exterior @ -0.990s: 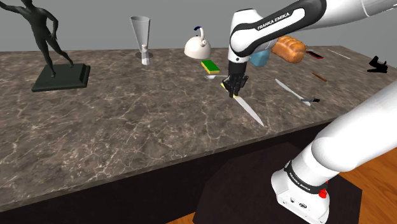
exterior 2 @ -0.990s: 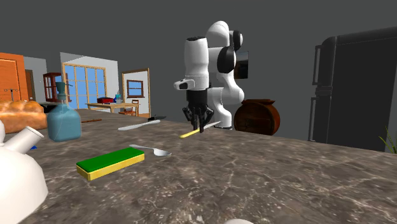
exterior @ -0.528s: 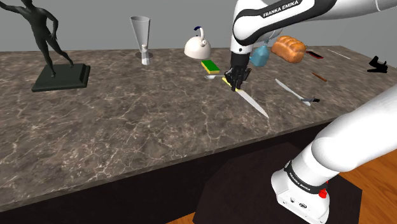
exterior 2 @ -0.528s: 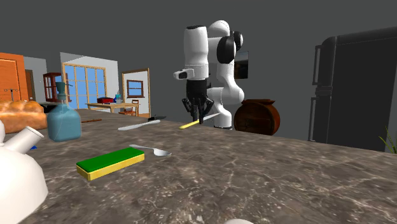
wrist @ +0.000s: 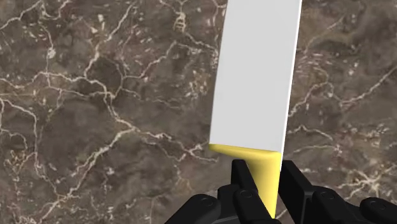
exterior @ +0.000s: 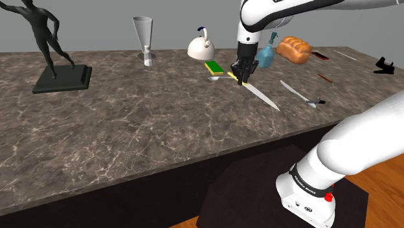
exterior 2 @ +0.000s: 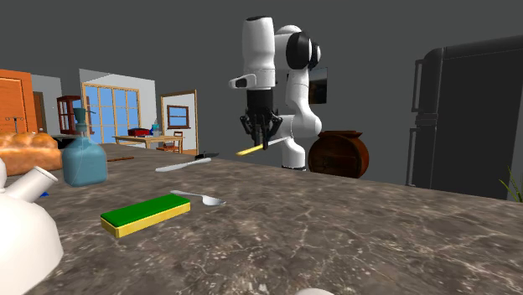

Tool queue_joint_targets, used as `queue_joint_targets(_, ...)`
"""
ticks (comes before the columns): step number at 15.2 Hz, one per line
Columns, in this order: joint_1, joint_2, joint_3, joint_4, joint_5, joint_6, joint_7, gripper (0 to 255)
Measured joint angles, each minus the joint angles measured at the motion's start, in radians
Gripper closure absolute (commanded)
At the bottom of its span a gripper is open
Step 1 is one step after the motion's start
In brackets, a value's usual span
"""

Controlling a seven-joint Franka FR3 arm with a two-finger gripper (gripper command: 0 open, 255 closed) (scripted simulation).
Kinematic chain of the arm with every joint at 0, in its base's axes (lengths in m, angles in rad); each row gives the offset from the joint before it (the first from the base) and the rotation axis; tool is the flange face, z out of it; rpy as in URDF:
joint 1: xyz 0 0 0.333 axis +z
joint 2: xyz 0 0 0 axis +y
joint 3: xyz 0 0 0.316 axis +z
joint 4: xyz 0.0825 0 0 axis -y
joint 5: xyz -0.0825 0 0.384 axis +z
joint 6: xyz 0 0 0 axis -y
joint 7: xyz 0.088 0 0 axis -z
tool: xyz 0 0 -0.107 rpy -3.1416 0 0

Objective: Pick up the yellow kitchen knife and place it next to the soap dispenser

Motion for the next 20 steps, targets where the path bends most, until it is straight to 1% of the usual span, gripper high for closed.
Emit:
queue_joint_targets(15,-0.001,-0.040,-0.002,0.163,0.002,-0.202,-0.010,255)
queue_joint_targets(20,0.000,-0.034,0.000,0.238,0.002,-0.272,-0.011,255)
